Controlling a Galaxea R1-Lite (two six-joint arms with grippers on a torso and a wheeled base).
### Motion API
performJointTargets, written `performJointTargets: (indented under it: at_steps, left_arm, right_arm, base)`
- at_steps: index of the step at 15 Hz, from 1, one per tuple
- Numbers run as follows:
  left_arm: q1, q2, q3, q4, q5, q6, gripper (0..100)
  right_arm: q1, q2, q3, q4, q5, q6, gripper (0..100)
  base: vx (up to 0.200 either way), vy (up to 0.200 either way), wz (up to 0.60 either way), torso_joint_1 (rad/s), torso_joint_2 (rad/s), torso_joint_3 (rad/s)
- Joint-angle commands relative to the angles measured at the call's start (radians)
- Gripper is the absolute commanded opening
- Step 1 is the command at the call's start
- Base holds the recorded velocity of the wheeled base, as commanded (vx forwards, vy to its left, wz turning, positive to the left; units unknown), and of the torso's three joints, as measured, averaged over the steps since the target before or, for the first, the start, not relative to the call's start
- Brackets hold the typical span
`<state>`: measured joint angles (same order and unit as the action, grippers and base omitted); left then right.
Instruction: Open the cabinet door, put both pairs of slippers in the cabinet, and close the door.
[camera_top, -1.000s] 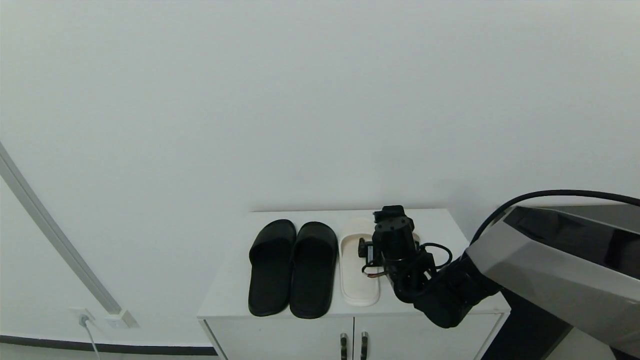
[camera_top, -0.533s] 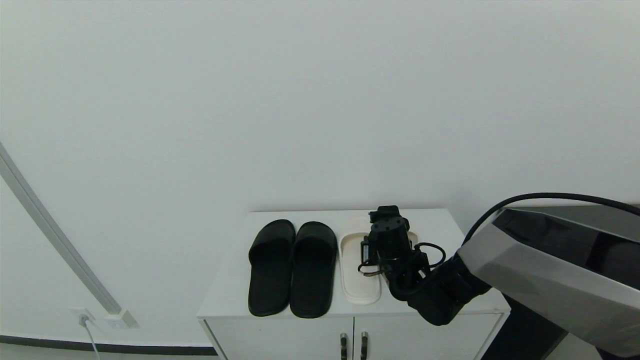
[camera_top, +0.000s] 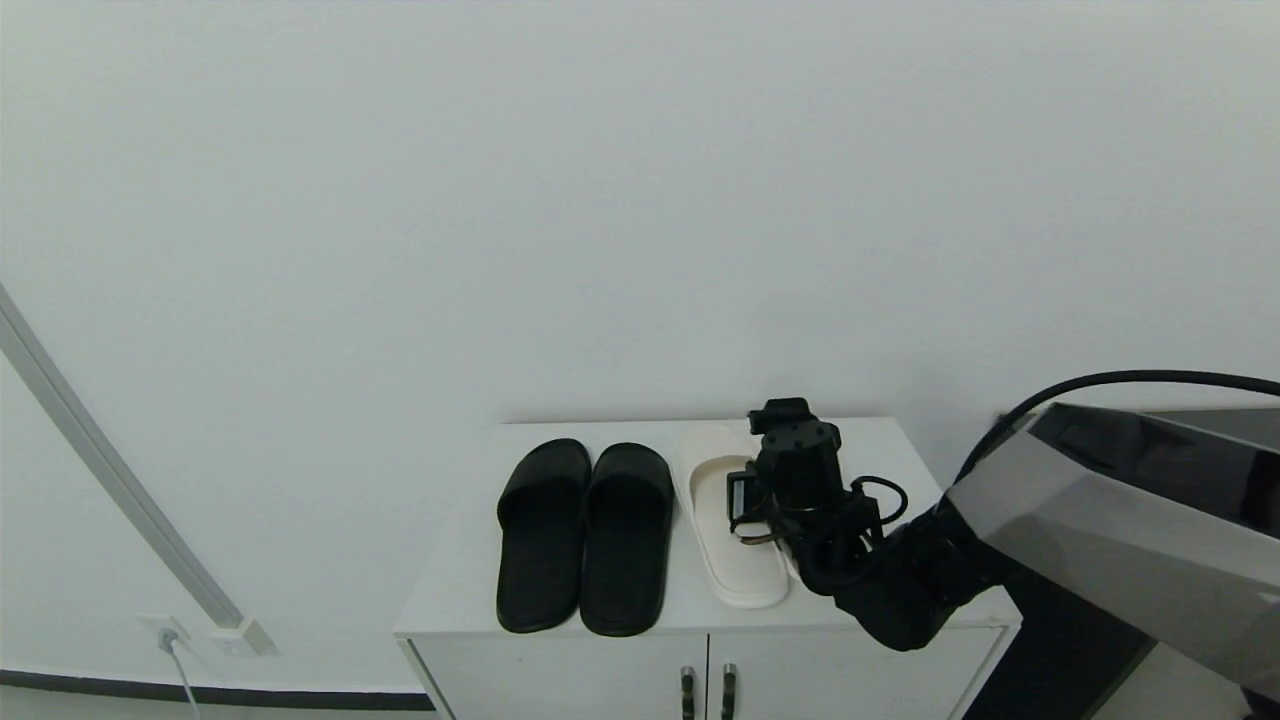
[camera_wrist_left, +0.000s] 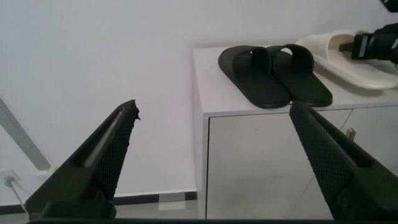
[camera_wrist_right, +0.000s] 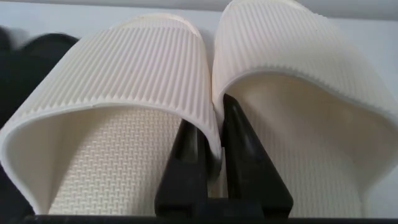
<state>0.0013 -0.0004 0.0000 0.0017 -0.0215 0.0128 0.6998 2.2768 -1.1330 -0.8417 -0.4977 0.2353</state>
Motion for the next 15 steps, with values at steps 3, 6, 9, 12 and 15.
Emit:
performJointTargets:
  at_steps: [3,6,9,12,15]
  left_arm:
    - [0.000,0.000,0.000,0.000,0.000,0.001,100]
    - [0.000,0.000,0.000,0.000,0.000,0.000,100]
    - [0.000,0.000,0.000,0.000,0.000,-0.002,100]
    - [0.000,0.000,0.000,0.000,0.000,-0.002,100]
    - [0.000,0.000,0.000,0.000,0.000,-0.002,100]
  right_arm:
    - [-0.002,-0.410,0.346,-0.059,0.289,-0.065,0]
    - [-0.017,-0.579,0.490,-0.005,0.504,-0.065,0]
    - [-0.034,-0.717,0.567,0.090,0.692,-0.067,0]
    - [-0.042,-0.738,0.596,0.116,0.722,-0.094,0]
    - [-0.042,-0.743,0.616,0.116,0.774,-0.108,0]
  base:
    - [0.000,0.000,0.00,0.000,0.00,0.000]
    - [0.000,0.000,0.00,0.000,0.00,0.000]
    - [0.000,0.000,0.00,0.000,0.00,0.000]
    - [0.000,0.000,0.00,0.000,0.00,0.000]
    - [0.000,0.000,0.00,0.000,0.00,0.000]
